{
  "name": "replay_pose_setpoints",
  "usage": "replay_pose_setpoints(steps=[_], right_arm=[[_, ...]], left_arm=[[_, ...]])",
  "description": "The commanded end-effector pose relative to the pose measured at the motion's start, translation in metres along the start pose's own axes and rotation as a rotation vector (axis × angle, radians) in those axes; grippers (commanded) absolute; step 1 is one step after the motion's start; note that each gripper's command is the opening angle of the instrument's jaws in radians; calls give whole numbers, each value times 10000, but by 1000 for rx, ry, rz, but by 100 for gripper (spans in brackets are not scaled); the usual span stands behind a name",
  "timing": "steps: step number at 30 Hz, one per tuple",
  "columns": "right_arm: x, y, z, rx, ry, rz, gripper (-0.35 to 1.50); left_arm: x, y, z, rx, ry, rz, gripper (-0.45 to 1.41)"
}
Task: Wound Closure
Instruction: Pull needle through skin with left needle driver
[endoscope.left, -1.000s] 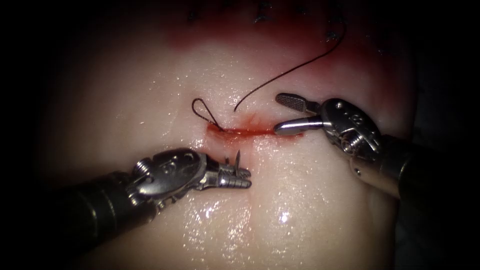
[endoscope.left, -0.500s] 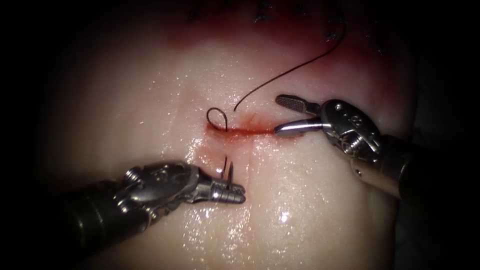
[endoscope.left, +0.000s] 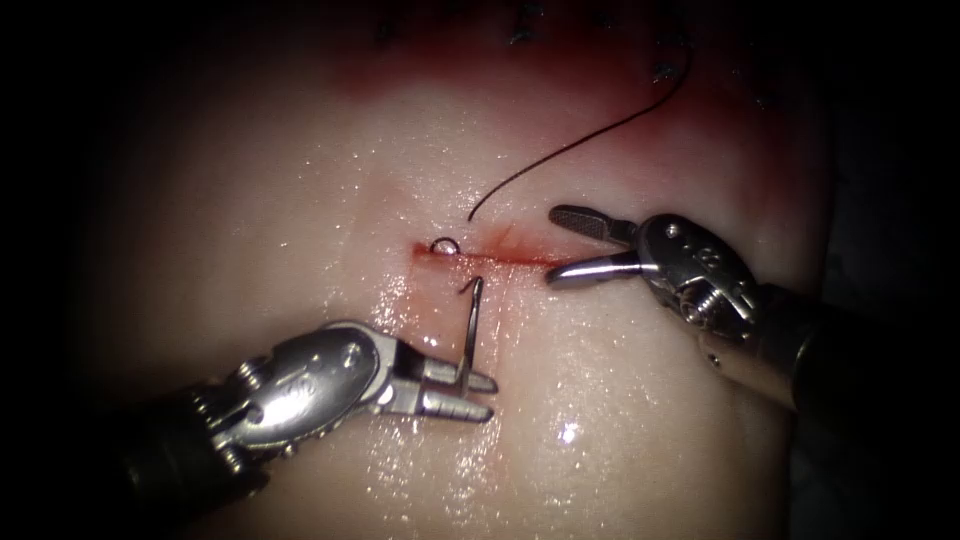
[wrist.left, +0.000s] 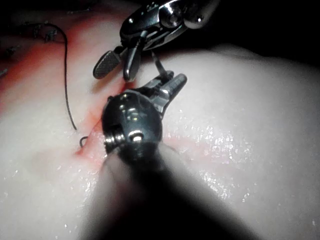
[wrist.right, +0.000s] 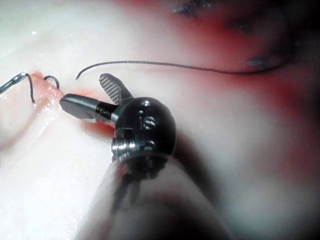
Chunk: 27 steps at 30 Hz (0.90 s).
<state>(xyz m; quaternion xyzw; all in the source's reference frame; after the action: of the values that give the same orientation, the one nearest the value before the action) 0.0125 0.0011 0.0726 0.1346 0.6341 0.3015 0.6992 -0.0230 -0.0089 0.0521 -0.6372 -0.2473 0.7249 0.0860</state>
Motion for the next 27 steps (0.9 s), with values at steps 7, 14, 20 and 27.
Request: replay_pose_setpoints(steps=[7, 14, 20, 27], right_arm=[[-10, -18, 13, 0, -41, -9, 121], [-8, -41, 33, 12, -54, -72, 116], [-8, -43, 42, 8, -66, -174, 108], [-13, -53, 53, -41, -135, -260, 67]], left_arm=[[23, 9, -7, 52, -79, 179, -35], [47, 30, -34, 76, -111, 233, -35], [68, 41, -62, 108, -115, 270, -35], [96, 47, -93, 192, -125, 386, -35]])
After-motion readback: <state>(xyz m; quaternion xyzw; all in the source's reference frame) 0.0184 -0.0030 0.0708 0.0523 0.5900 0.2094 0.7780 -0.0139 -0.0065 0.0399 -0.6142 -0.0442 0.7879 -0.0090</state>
